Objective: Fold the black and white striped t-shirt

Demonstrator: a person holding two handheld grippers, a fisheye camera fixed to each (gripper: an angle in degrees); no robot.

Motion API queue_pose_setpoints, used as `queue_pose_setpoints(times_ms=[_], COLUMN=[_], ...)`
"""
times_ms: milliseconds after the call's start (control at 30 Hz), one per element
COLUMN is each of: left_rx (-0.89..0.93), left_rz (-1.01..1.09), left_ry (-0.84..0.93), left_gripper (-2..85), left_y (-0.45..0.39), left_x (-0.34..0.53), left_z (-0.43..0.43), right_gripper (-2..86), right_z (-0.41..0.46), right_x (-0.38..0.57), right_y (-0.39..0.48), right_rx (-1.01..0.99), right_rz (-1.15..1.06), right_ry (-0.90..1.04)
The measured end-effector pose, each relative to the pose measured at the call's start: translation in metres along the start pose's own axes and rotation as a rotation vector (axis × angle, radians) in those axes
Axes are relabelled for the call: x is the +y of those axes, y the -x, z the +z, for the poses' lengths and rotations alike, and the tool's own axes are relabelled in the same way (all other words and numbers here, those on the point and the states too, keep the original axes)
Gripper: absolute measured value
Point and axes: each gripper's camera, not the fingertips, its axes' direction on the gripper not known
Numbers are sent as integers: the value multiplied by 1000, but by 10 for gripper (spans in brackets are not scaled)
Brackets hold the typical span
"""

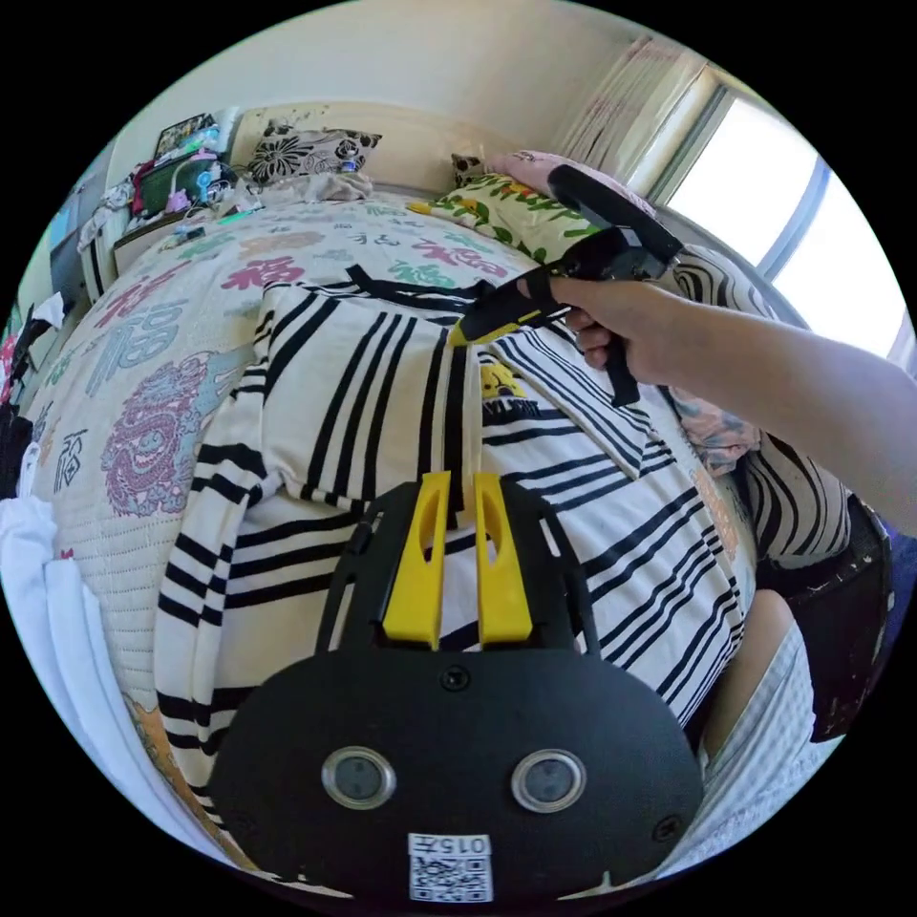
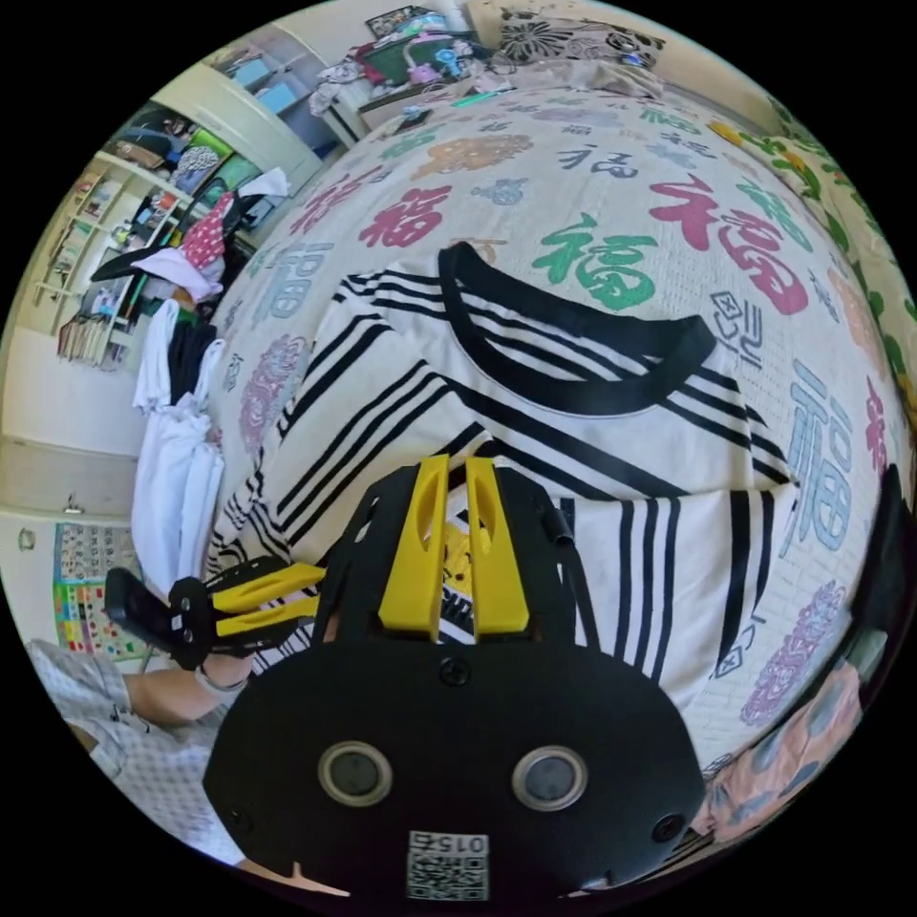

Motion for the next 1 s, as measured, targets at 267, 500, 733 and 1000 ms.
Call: queue_pose_setpoints(times_ms=[267, 500, 733, 1000], left_rx=[144, 282, 315, 181], left_rz=[-633, -905, -1004, -1004], left_ry=[-252, -382, -475, -527], left_gripper=[89, 75, 8, 2], left_y=[94, 147, 187, 215], left_x=[40, 40, 48, 41], left_z=[-51, -46, -61, -81], right_gripper=[50, 72, 52, 1], right_z=[-52, -38, -8, -5], right_x=[-46, -128, -174, -193], right_y=[23, 48, 66, 88], right_rx=[-65, -71, -63, 51], right_rz=[-192, -235, -260, -324], right_ry=[-70, 50, 250, 252])
